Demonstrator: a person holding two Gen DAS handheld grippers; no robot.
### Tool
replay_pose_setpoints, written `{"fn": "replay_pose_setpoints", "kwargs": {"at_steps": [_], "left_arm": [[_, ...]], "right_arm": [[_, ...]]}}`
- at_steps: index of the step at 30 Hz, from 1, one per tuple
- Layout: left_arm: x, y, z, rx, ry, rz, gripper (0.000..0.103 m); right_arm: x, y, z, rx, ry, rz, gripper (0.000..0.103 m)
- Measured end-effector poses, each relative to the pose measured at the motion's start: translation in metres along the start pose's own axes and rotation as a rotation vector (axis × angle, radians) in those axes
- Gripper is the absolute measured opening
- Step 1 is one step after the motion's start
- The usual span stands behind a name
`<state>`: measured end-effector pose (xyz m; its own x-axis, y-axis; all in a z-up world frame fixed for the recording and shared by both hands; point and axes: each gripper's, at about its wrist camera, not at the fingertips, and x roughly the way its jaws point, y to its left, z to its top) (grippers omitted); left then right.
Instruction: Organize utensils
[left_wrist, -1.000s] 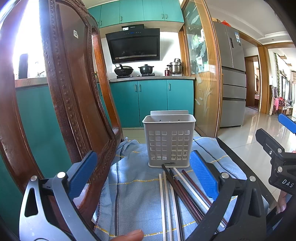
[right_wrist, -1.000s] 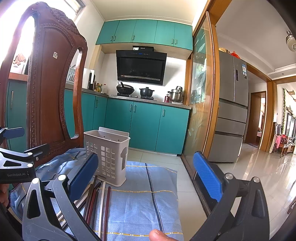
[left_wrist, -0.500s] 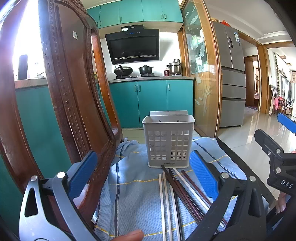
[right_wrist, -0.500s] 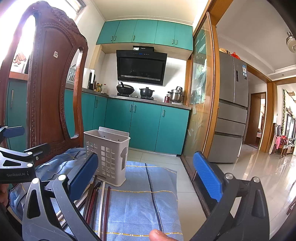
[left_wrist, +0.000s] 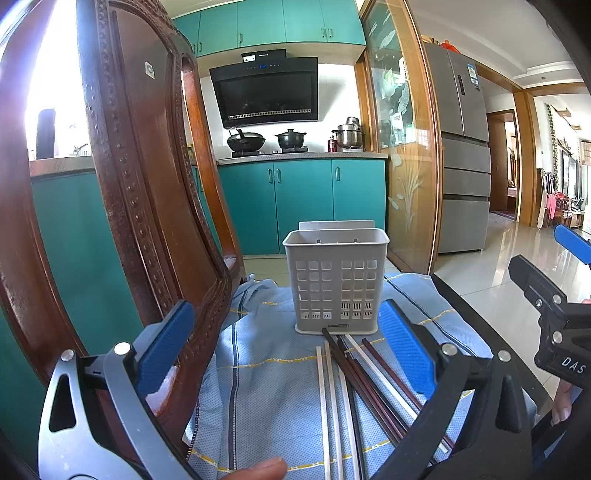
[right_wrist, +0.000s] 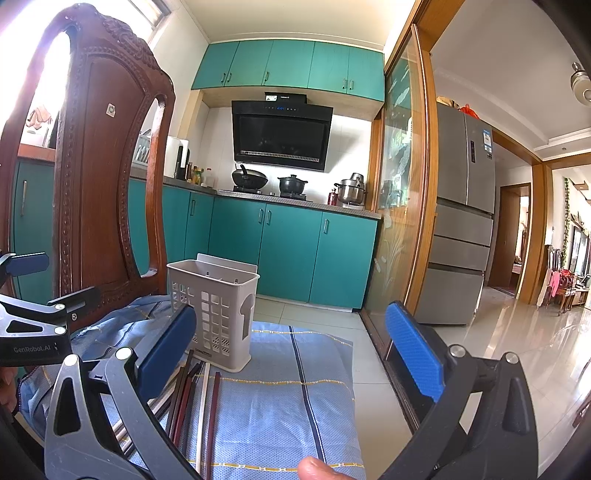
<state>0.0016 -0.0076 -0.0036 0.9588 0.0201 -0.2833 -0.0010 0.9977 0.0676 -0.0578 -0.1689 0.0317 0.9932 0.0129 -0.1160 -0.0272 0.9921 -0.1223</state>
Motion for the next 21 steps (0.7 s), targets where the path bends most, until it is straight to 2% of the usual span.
{"fn": "replay_pose_setpoints", "kwargs": {"at_steps": [21], "left_arm": [[-0.0008,-0.0044,-0.0014,0.017,-0.001,-0.004,0.100]], "right_arm": [[-0.0025,-0.0010,-0.0007,-0.008,-0.004,-0.010,0.100]]}}
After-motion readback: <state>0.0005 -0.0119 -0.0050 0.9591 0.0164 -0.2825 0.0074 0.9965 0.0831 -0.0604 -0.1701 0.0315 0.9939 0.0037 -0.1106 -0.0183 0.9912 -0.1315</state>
